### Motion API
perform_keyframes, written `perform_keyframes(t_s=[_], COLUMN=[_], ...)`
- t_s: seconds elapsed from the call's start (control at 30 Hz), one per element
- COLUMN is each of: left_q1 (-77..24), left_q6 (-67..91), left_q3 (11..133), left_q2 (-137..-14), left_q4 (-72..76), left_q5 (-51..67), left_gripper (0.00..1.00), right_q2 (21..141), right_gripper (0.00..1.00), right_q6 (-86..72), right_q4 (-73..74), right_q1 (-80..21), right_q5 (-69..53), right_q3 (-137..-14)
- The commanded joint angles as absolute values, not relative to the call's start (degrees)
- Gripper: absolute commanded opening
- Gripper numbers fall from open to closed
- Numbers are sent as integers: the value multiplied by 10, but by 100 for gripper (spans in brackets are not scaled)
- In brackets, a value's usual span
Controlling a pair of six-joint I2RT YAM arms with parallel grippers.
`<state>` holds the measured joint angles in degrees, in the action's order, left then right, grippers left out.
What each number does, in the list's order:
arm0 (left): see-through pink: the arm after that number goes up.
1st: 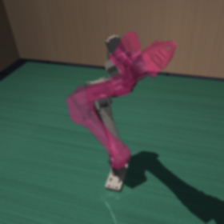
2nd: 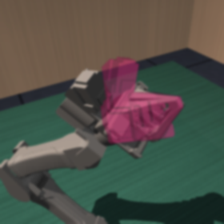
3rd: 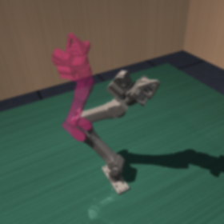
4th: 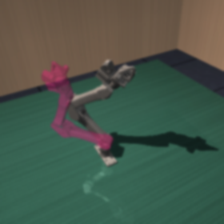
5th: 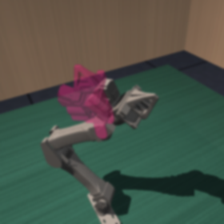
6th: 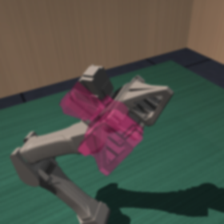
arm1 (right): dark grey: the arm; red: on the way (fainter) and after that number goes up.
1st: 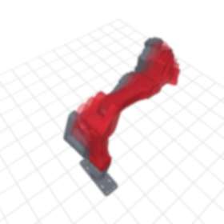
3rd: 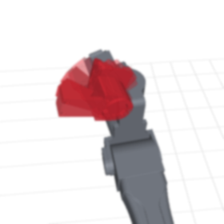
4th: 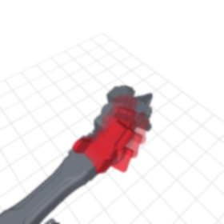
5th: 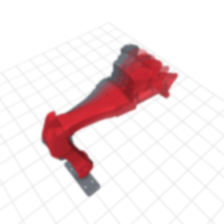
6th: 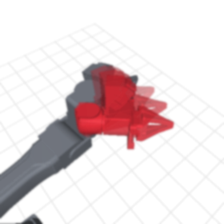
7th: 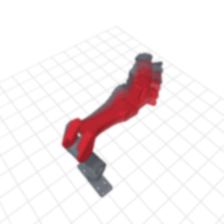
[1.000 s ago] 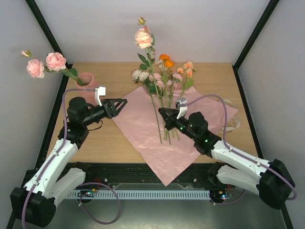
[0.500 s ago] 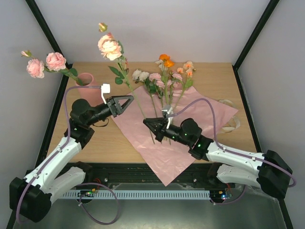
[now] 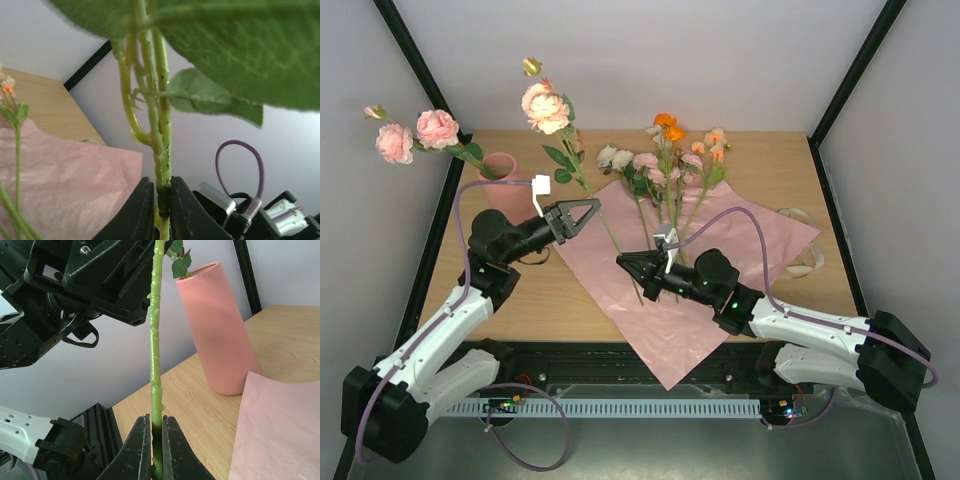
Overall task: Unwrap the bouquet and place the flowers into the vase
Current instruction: Insert the fake flower into the vase.
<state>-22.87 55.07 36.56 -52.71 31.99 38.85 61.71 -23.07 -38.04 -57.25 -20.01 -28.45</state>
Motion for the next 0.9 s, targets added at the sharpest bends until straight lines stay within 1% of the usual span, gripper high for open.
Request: perform_keyframes(t_s=[0.0, 0.03, 0.1, 0.17, 0.33, 0.43, 0.53, 0.57, 0.6, 0.73, 0.87], left_q1=[-231, -231, -231, -231, -231, -231, -231, -231, -231, -231, -230], left_q6=[548, 540, 520, 496, 416, 357, 285, 260, 237, 169, 132], left_q3=[363, 364, 367, 369, 371, 393, 438, 457, 474, 548, 574], left_q2=[-527, -526, -521, -514, -477, -458, -449, -448, -448, -454, -459], left_q4=[353, 349, 331, 307, 234, 173, 99, 80, 64, 22, 27], left_q5=[395, 395, 389, 374, 312, 260, 188, 165, 139, 10, -101], left_gripper=[6, 3, 2, 2, 2, 2, 2, 2, 2, 2, 2], right_q2=[618, 617, 616, 616, 607, 601, 596, 594, 593, 586, 580], right_gripper=[1, 1, 2, 7, 47, 61, 81, 96, 99, 99, 99], right_q6=[-213, -213, -213, -216, -216, -216, -215, -213, -210, -194, -187], right_q4=[-401, -400, -394, -382, -359, -348, -332, -327, -323, -300, -272], right_q1=[-577, -577, -577, -577, -577, -577, -577, -577, -577, -577, -577], right_q5=[-205, -201, -191, -180, -151, -137, -141, -142, -142, -126, -116], right_q3=[-283, -282, -278, -279, -275, -272, -278, -280, -281, -288, -299])
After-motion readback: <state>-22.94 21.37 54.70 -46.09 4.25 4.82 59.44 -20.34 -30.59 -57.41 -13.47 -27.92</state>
